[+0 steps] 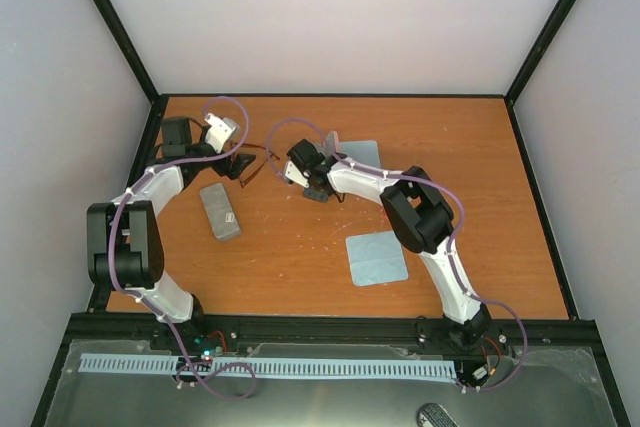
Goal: Organize the sunglasses
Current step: Adjust the sunglasses case at the center of the board, then fold the glasses cleaning cloth at the center of the board.
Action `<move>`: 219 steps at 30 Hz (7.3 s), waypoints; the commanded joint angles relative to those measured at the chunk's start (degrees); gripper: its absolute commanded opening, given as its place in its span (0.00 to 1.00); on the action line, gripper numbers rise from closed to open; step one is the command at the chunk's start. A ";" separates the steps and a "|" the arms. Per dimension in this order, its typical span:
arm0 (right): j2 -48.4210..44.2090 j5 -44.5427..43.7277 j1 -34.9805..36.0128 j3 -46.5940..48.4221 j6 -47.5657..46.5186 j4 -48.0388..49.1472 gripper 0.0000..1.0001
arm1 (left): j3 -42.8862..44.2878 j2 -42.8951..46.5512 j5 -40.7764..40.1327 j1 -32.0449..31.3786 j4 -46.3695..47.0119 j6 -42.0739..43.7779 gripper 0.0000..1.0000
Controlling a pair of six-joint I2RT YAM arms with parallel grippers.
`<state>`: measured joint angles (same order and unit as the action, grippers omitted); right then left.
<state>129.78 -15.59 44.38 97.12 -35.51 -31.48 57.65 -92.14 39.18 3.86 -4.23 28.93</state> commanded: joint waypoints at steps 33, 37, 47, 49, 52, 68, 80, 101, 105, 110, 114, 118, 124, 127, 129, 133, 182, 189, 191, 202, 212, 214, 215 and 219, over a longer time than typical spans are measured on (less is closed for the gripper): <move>8.45 11.89 -6.57 33.40 42.30 -23.77 0.39 | -0.96 2.61 -1.14 2.89 2.41 -1.23 1.00; 12.02 12.98 -6.87 38.82 42.20 -28.04 0.44 | -0.96 2.40 -0.78 2.91 2.62 -1.48 1.00; 12.65 19.79 -7.60 38.42 46.49 -24.98 0.51 | -1.26 2.72 -0.97 3.17 2.35 -1.31 0.99; 12.92 20.96 -7.81 38.61 47.19 -24.75 0.51 | -1.46 2.67 -0.86 3.17 2.36 -1.32 0.99; 13.60 21.93 -7.86 39.08 47.57 -24.83 0.51 | -1.64 2.76 -0.78 3.26 2.45 -1.33 1.00; 17.71 24.74 -7.89 39.73 47.55 -25.03 0.38 | -2.43 3.48 -0.86 3.43 2.65 -1.11 0.99; 16.76 23.73 -4.96 39.16 36.36 -27.78 0.03 | -3.98 3.82 -1.12 3.44 2.61 -0.32 0.99; -6.31 18.29 3.50 -0.11 -2.15 -15.33 0.03 | -5.89 4.54 -1.47 3.42 4.11 0.67 0.99; -2.59 14.05 3.33 1.88 -5.62 -14.68 0.03 | -5.97 4.48 -1.61 3.44 4.37 0.51 1.00; 2.40 9.26 3.67 5.21 -8.07 -10.42 0.03 | -5.72 4.13 -2.00 3.44 4.65 0.76 1.00; 4.61 8.43 3.69 6.21 -7.86 -10.01 0.03 | -5.58 3.83 -2.50 3.44 5.12 1.28 0.99; 4.00 8.57 3.70 4.57 -5.92 -9.80 0.16 | -5.46 3.45 -2.28 3.44 5.38 1.05 1.00; 2.45 7.71 3.70 2.18 -4.62 -10.58 0.28 | -5.55 3.26 -2.00 3.40 5.62 0.61 0.99; 1.20 6.50 3.69 1.60 -3.88 -10.53 0.34 | -5.47 3.36 -2.00 3.44 5.31 0.75 0.99; 0.03 5.28 3.70 1.54 -3.36 -10.46 0.37 | -5.44 3.53 -2.13 3.42 5.06 0.71 1.00; -2.87 4.04 3.76 1.79 -2.12 -10.11 0.38 | -4.91 3.58 -1.96 3.44 4.46 0.33 1.00; -31.61 14.81 -17.54 -40.05 52.35 -12.72 0.36 | 4.74 -3.30 -4.60 -31.77 -10.38 -5.30 0.79; -28.04 16.62 -18.14 -38.93 51.59 -11.84 0.32 | 7.73 -5.85 -5.79 -33.34 -11.79 -5.48 0.79; -27.76 16.82 -18.12 -39.17 51.59 -12.19 0.28 | 8.04 -6.41 -6.12 -33.92 -11.87 -5.88 0.79; -27.07 19.69 -18.15 -42.25 50.71 -11.97 0.03 | 8.84 -8.79 -10.28 -39.00 -12.51 -6.14 0.79; -29.73 19.87 -18.15 -42.49 53.88 -11.57 0.03 | 15.41 -16.99 -15.20 -43.45 -14.69 -5.56 0.73; -29.75 19.12 -18.10 -42.09 53.70 -11.81 0.03 | 16.23 -18.39 -15.99 -44.45 -15.36 -5.36 0.69; -29.65 18.94 -18.17 -41.83 53.76 -11.84 0.03 | 16.71 -19.06 -16.45 -44.92 -15.87 -5.27 0.68; -29.11 18.79 -18.10 -40.41 54.21 -11.90 0.03 | 17.74 -21.53 -19.13 -46.42 -17.97 -5.12 0.64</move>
<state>98.56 1.98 26.06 56.93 17.34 -43.05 72.71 -111.85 23.40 -40.95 -18.87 23.49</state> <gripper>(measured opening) 0.029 0.652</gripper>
